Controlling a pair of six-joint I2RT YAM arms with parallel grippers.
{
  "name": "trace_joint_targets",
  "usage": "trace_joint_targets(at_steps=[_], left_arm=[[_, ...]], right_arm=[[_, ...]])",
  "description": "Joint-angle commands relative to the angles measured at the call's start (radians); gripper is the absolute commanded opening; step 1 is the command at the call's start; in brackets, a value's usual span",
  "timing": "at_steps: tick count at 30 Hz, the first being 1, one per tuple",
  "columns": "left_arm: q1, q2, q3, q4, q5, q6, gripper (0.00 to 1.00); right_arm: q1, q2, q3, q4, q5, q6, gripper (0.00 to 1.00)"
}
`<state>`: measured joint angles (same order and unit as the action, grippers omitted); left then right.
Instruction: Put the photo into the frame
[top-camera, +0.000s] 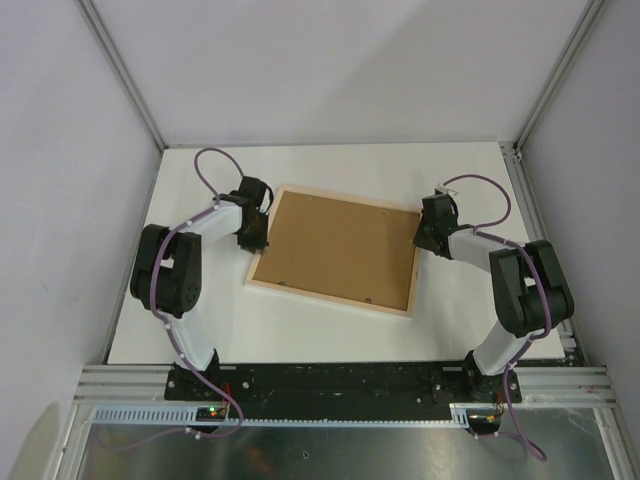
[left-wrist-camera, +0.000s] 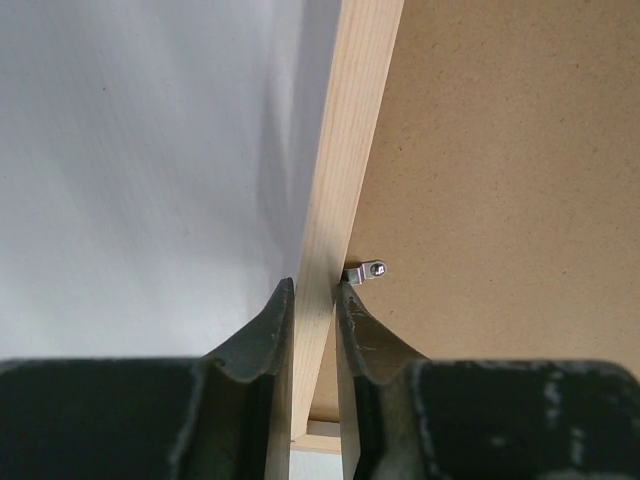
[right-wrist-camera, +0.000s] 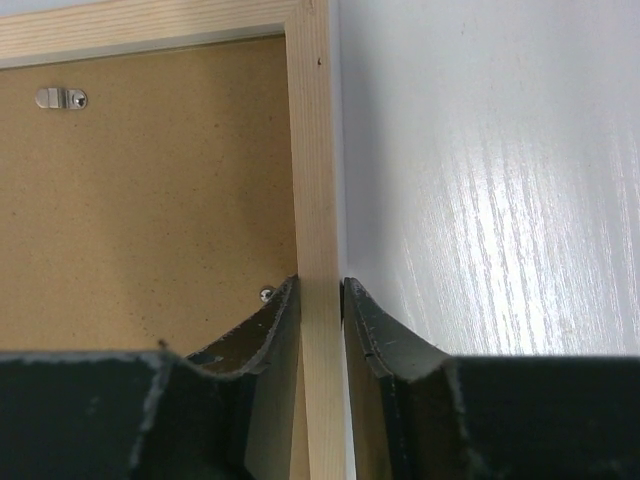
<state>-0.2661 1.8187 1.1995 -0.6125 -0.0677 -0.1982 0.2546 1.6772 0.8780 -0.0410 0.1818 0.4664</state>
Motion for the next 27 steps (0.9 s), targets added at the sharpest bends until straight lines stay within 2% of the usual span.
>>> trace_joint_targets(at_steps=[1,6,9,11,13,18,23,27], left_arm=[[0.006,-0.045,0.014,0.015,0.020,-0.087,0.13],[0.065,-0.078,0.047,0.014,0.005,-0.188,0.35],[0.113,-0.153,0.035,0.004,-0.005,-0.268,0.49],[0.130,-0.211,0.016,-0.007,-0.023,-0.331,0.54],[0.135,-0.274,-0.018,-0.020,-0.046,-0.416,0.57],[0.097,-0.450,-0.222,-0.027,-0.051,-0.734,0.59],[-0.047,-0.599,-0.393,-0.027,-0.050,-1.054,0.56],[-0.167,-0.612,-0.432,-0.025,-0.043,-1.222,0.58]], right_arm=[[0.016,-0.039,0.007,-0.051,-0.044,0.013,0.29],[0.037,-0.057,0.006,-0.096,-0.016,0.023,0.47],[0.040,-0.101,-0.002,-0.111,-0.005,0.026,0.57],[0.036,-0.132,-0.005,-0.119,-0.001,0.025,0.62],[0.033,-0.160,-0.005,-0.123,0.002,0.027,0.65],[0.032,-0.234,-0.004,-0.129,0.004,0.040,0.69],[0.041,-0.299,0.001,-0.137,-0.004,0.048,0.70],[0.056,-0.334,0.004,-0.145,-0.001,0.051,0.70]])
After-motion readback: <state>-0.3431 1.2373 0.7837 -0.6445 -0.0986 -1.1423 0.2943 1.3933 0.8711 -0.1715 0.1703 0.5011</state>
